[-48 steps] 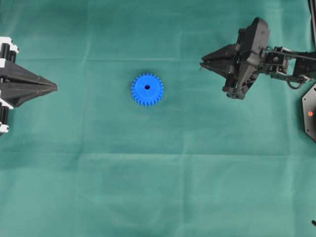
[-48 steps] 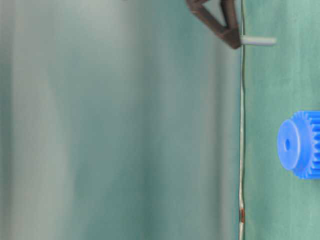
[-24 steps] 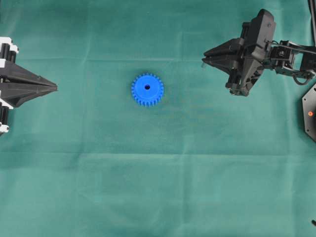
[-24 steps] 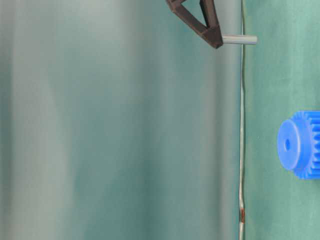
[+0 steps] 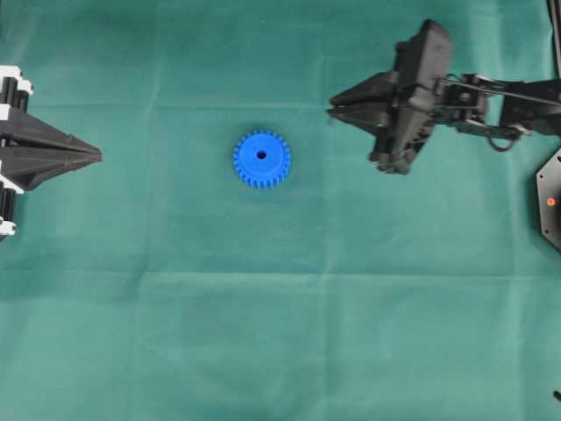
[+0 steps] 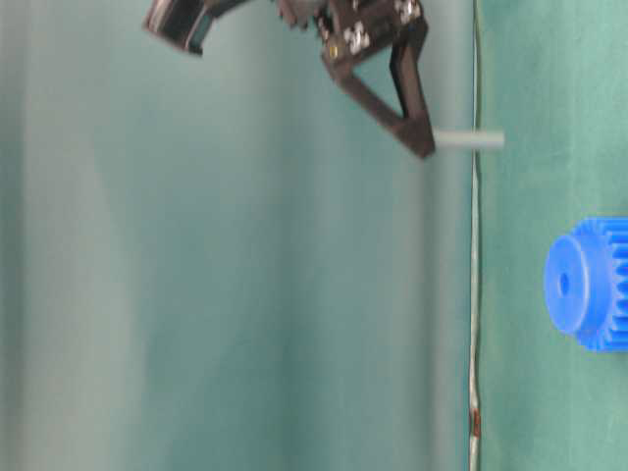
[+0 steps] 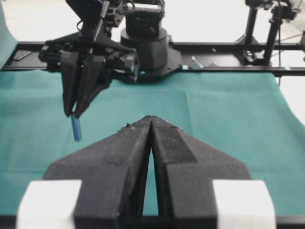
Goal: Insert the shaft placed at a random location into the center hole of the medium gear at another random location.
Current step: 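Lift the shaft and carry it left over the blue gear's hole, then align the held shaft with the gear's center hole and lower it in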
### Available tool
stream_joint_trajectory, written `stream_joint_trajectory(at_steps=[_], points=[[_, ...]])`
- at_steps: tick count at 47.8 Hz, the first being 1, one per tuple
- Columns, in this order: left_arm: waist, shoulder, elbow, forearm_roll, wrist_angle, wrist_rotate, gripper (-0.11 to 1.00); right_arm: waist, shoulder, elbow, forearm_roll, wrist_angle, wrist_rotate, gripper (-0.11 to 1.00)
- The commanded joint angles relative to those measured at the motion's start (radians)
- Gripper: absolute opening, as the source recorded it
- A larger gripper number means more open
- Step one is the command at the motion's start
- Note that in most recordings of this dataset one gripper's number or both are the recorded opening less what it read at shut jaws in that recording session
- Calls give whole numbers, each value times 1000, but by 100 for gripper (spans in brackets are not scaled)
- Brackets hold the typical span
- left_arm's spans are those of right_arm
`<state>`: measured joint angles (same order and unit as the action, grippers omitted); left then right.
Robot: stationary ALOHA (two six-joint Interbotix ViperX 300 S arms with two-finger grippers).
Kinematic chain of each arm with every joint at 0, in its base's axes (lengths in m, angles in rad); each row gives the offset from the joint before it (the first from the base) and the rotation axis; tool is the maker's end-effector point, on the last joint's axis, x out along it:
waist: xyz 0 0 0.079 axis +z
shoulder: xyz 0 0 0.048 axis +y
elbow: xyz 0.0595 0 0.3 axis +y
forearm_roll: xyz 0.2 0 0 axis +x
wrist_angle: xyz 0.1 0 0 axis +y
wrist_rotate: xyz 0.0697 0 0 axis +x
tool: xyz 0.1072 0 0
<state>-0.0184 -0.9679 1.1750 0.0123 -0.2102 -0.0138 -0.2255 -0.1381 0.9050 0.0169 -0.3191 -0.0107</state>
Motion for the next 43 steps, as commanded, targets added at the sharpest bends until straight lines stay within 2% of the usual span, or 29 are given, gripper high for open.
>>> stream_joint_trajectory(at_steps=[1, 22, 43], points=[[-2, 5, -23, 3, -5, -2, 0, 20, 26, -72, 2, -11, -5, 12], [-2, 8, -23, 3, -5, -2, 0, 91, 167, -267, 2, 18, -6, 12], [-3, 8, -23, 3, -5, -2, 0, 98, 189, -287, 5, 20, -5, 12]])
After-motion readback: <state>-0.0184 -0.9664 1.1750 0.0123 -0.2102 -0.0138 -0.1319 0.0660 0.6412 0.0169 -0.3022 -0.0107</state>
